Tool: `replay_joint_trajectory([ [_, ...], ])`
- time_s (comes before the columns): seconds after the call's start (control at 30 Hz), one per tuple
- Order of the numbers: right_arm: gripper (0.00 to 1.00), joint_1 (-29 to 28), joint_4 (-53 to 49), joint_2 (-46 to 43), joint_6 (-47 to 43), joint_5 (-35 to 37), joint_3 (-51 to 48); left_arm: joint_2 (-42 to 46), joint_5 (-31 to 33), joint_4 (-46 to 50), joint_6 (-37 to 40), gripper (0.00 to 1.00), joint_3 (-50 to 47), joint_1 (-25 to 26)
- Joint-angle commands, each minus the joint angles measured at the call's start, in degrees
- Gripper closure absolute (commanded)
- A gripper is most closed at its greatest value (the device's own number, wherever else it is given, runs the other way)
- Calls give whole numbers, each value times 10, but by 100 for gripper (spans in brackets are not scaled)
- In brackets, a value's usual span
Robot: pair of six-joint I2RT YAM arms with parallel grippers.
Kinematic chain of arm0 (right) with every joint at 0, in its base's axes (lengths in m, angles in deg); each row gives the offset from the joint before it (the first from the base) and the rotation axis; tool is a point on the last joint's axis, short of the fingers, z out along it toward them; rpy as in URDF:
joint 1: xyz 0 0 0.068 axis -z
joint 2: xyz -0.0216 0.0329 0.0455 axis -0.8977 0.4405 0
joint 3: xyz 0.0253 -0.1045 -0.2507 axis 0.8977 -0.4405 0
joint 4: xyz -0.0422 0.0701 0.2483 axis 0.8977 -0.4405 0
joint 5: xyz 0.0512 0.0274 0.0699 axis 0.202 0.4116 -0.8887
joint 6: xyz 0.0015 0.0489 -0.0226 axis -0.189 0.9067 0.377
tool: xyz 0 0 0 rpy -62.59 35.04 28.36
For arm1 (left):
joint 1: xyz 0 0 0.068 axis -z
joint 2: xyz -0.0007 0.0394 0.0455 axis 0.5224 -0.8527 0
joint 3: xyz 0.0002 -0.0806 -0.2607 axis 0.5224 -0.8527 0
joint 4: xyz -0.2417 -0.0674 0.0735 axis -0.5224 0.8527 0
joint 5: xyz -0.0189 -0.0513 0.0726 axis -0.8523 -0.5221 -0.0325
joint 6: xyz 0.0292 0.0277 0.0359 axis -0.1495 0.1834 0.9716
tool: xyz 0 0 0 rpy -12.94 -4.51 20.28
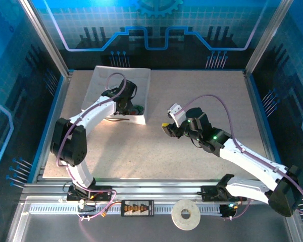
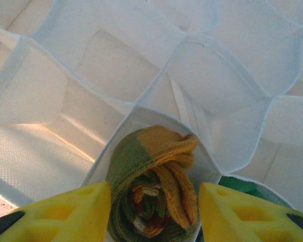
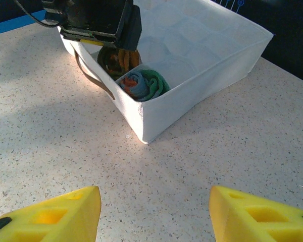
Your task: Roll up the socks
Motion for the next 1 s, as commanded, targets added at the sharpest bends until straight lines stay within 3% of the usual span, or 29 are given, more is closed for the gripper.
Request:
replay_joint_trajectory([
  [0.0, 42, 6, 13, 1, 8, -12, 6, -15, -1, 44, 8, 51, 22, -6],
  [0.23, 43, 6, -1, -3, 13, -10, 1, 13, -9, 70, -11, 49, 47, -19],
  [0.47, 45, 8, -9, 8, 22, -20, 7, -30, -115, 115, -5, 73, 98, -50],
  [0.63, 46, 9, -10, 12, 27, -22, 8, -49, -170, 110, 5, 76, 99, -57],
  [0.97, 46, 9, -12, 15, 30, -23, 8, -113, -160, 138, 24, 76, 132, -75],
])
